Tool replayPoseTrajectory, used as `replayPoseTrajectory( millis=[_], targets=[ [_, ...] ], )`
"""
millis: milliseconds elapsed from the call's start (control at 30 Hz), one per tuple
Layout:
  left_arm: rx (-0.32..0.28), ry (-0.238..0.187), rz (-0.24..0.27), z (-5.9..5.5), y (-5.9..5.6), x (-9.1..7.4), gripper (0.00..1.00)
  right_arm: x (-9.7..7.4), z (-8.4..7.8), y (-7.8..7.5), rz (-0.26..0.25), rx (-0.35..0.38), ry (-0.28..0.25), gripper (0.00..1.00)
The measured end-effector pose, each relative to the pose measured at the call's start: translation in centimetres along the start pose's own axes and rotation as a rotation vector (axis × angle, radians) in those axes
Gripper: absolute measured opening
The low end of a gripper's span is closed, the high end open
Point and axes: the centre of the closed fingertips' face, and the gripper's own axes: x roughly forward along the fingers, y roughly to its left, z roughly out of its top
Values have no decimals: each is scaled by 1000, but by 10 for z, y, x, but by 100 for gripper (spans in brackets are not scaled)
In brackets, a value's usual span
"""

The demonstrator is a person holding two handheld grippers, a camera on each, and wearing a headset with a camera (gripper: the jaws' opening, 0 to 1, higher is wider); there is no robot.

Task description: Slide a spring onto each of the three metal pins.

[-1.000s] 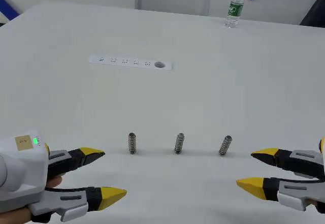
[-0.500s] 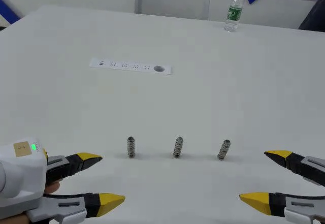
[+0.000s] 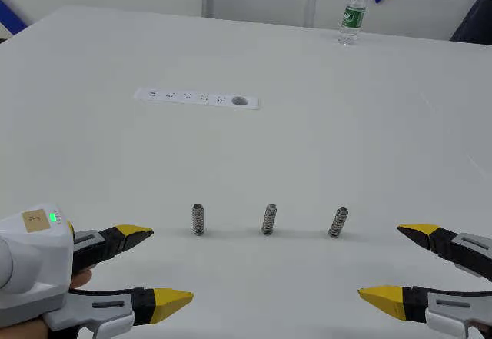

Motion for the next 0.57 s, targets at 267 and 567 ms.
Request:
replayPoseTrajectory(
  millis=[267,567],
  targets=[
    [2,4,1,-1,-1,2,70,-1,0,1,-4,9,-2,74],
    [9,15,-7,-3,-5,5,71,0,2,0,-7,20,-1,74]
  ],
)
